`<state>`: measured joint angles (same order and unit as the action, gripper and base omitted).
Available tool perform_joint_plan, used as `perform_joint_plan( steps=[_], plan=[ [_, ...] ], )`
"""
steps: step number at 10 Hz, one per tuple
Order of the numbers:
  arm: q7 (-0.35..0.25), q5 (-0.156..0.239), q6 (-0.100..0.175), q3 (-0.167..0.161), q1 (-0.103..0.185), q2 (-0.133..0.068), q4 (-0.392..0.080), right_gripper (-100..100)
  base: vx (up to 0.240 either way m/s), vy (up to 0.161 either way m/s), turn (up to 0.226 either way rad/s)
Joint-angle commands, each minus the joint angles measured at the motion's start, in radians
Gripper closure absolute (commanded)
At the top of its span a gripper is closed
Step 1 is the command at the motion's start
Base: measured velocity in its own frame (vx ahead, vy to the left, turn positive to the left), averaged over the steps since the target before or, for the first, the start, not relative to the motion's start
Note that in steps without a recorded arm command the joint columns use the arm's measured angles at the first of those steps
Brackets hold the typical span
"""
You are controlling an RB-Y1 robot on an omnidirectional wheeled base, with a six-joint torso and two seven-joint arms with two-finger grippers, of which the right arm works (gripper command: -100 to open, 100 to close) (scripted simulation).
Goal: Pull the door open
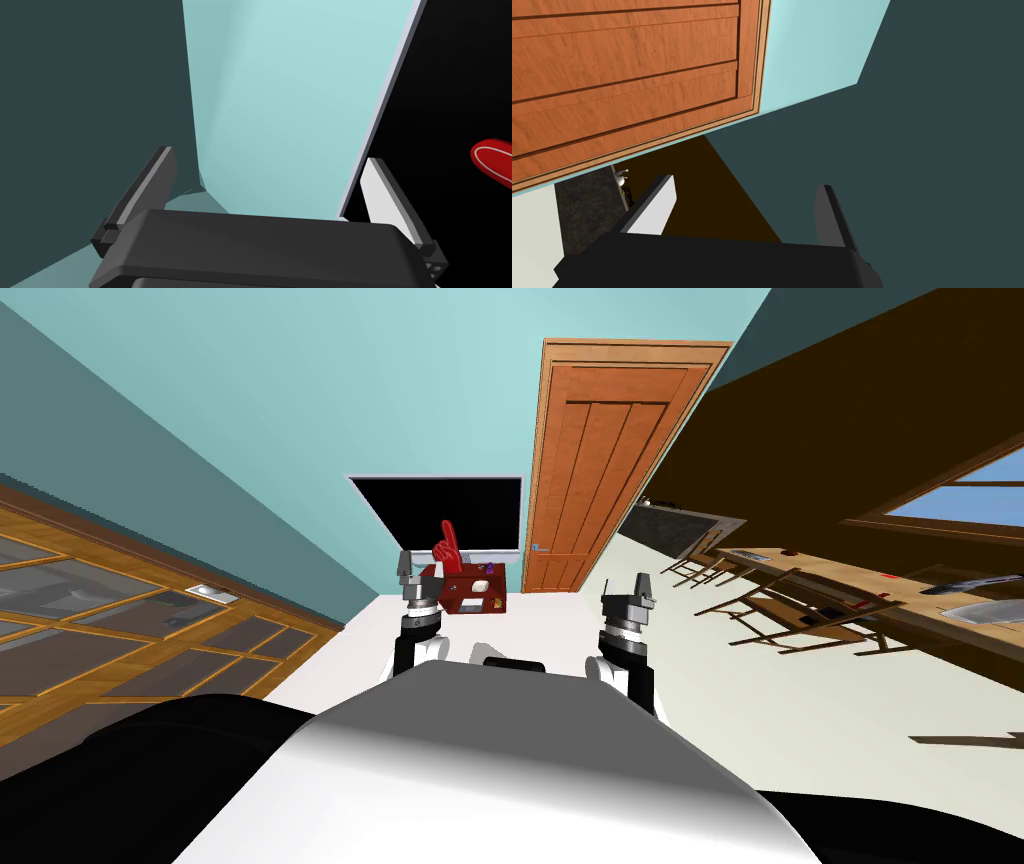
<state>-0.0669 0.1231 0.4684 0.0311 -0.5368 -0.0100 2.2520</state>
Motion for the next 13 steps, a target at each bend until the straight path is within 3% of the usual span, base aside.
perform_joint_plan(
  steps=[1,6,13],
  plan=[
    [0.002,0.001,0.007,0.004,0.012,-0.007,-0.034,-100,0.080,-0.002,0.065],
    [0.007,0.004,0.024,0.014,0.044,-0.023,-0.122,-100,0.114,-0.011,0.055],
    [0.016,0.009,0.060,0.034,0.109,-0.047,-0.302,-100,0.102,-0.016,0.076]
  ],
)
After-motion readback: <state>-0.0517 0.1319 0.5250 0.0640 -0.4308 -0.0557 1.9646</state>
